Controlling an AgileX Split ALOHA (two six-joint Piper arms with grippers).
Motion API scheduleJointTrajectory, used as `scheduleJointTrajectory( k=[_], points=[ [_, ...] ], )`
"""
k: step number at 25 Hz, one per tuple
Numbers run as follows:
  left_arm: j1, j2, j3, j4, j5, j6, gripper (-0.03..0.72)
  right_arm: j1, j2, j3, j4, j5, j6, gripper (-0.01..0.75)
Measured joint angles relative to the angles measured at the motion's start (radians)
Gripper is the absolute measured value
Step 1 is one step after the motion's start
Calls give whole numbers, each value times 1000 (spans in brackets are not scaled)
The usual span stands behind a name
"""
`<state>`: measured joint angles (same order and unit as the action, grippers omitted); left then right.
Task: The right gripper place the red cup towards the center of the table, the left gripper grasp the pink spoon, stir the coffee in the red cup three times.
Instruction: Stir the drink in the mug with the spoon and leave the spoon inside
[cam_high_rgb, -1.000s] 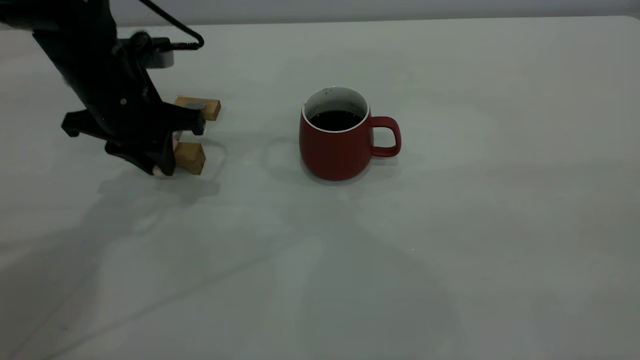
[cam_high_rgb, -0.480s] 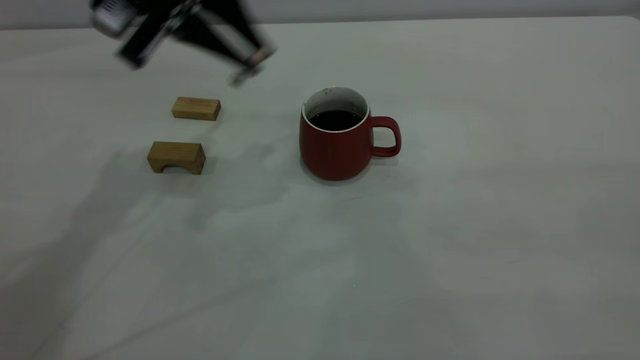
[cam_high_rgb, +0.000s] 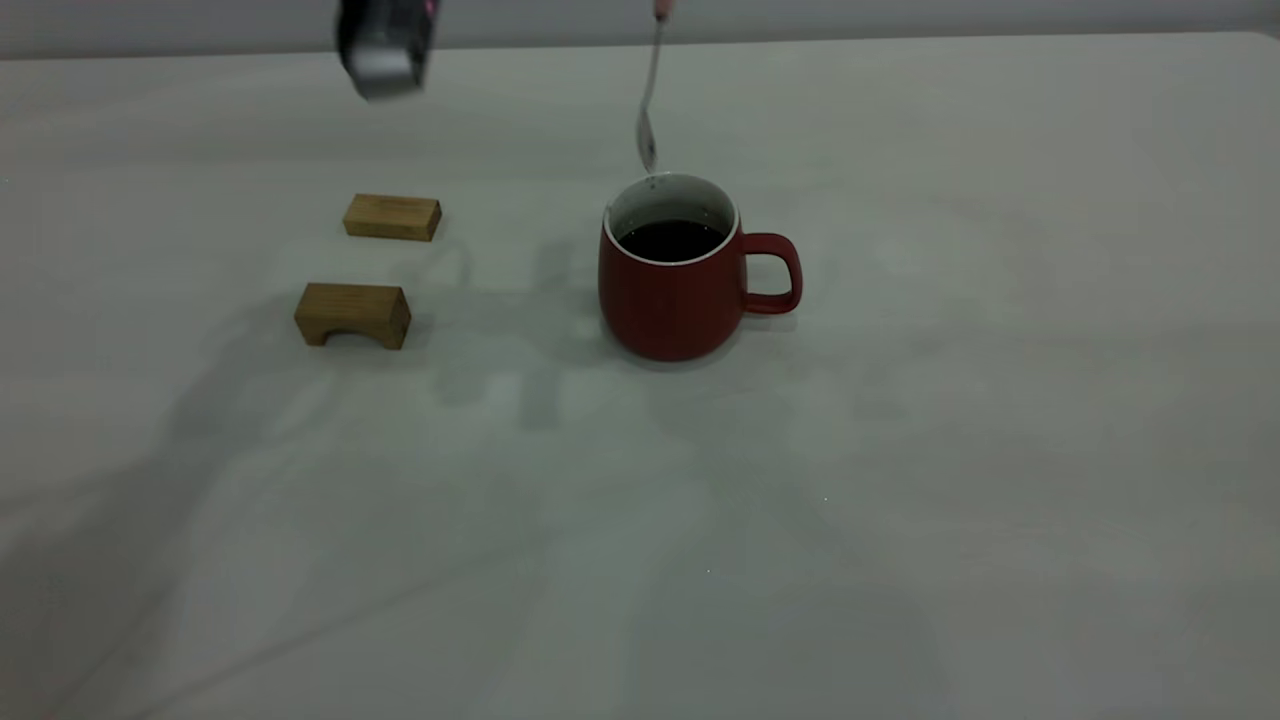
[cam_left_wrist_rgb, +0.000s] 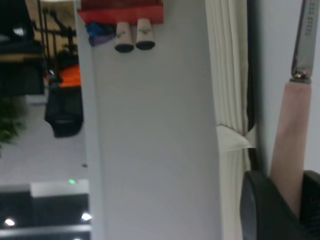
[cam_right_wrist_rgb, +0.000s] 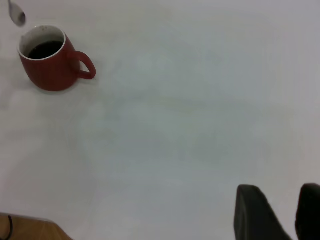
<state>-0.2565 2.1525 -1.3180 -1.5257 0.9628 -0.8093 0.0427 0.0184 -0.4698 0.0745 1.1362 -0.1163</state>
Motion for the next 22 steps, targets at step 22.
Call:
scheduleJointTrajectory(
  k=[22],
  points=[
    [-10, 283, -66, -187, 16, 58, 180, 0, 0, 0, 0, 0, 0, 241]
  ],
)
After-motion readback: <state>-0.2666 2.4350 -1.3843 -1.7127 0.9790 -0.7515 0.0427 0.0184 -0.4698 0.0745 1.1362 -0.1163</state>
